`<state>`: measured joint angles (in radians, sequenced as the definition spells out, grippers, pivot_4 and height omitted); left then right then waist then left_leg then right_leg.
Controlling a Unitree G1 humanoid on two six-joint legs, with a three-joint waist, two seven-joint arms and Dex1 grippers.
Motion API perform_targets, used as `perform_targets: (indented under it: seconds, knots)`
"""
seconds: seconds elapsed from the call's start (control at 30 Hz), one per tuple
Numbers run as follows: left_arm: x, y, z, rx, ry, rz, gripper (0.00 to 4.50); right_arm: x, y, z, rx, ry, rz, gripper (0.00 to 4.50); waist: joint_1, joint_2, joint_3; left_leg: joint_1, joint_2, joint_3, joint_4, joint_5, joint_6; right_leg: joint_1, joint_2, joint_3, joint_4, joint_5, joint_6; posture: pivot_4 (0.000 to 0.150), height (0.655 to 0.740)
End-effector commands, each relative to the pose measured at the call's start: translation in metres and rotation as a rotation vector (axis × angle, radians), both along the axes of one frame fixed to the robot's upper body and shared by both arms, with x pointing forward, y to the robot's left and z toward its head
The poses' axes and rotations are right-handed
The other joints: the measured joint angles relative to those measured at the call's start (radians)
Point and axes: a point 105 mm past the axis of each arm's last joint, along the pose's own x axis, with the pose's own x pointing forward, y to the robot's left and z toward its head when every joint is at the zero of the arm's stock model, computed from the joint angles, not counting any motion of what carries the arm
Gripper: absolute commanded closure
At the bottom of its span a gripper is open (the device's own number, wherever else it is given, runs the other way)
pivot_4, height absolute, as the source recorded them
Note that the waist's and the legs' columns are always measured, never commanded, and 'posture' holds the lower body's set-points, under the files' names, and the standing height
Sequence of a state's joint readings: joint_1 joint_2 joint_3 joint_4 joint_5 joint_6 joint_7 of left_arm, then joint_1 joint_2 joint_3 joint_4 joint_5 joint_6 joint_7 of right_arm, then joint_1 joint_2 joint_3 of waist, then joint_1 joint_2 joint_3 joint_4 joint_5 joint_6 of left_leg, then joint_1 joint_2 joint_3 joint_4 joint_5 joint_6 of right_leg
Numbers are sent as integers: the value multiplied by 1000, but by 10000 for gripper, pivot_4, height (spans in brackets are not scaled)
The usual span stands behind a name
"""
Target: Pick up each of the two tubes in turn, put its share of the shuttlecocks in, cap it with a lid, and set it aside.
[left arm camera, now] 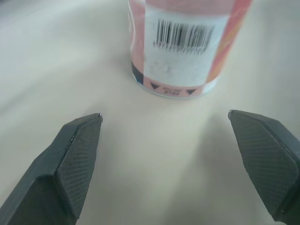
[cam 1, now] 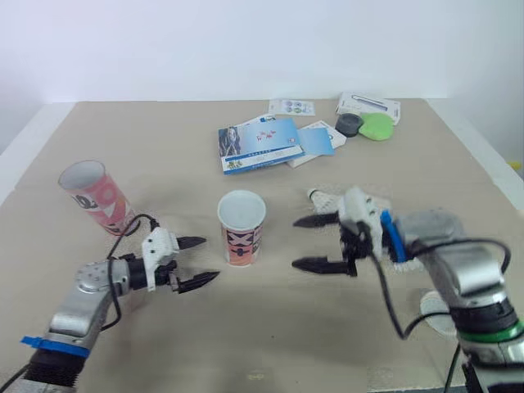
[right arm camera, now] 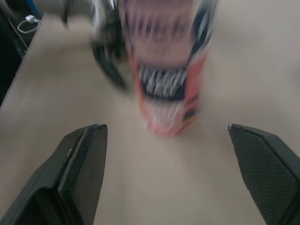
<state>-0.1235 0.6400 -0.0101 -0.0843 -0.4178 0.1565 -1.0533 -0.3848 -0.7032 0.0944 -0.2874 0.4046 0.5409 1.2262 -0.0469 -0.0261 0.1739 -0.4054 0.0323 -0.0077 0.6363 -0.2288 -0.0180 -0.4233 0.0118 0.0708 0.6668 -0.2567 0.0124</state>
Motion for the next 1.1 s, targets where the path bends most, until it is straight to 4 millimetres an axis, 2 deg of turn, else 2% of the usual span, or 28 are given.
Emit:
perform_targets:
  seconds: [0.03, 0.17, 0.23, 0.33, 0.47, 1.0, 1.1]
  knots:
    - [-4, -10, 39, -56, -30, -78, 0, 3, 15, -17, 33, -93, -22, 340, 0, -2, 1, 0, 0, 0, 0, 0, -1, 0, 0, 0, 0, 0, 1, 1500, 7400]
    - [-7, -20, 43, -56, 22, -139, 0, 12, 35, -40, 75, -84, -48, 340, -2, -4, 3, 0, -2, 3, 2, 2, -4, 1, -1, 2, -1, 3, 4, 1500, 7400]
    - [-8, -24, 42, -51, 45, -157, 0, 17, 41, -45, 89, -90, -60, 340, -1, -5, 3, 0, -2, 3, 2, 3, -5, 1, -1, 3, -1, 4, 5, 1500, 7400]
    - [-6, -31, 34, -33, 62, -175, 0, 31, 59, -42, 134, -123, -71, 340, -2, -6, 4, 0, -2, 3, 3, 3, -5, 0, 0, 3, -1, 5, 4, 1500, 7400]
    - [-1, -29, 25, 4, 52, -159, 0, 38, 70, -37, 151, -153, -67, 340, 0, -6, 4, 0, -1, 1, 2, 4, -6, 0, 1, 1, -1, 6, 2, 1500, 7400]
    - [6, -30, 20, -2, 34, -136, 0, 33, 95, -38, 174, -139, -10, 340, -1, -6, 4, 0, -1, 1, 3, 4, -6, 0, 1, 2, 1, 7, 1, 1500, 7400]
    - [6, -28, 20, 1, 31, -133, 0, 33, 95, -38, 175, -140, -8, 8213, -1, -6, 4, 0, -1, 2, 4, 4, -6, 0, 1, 2, 1, 7, 1, 1500, 7400]
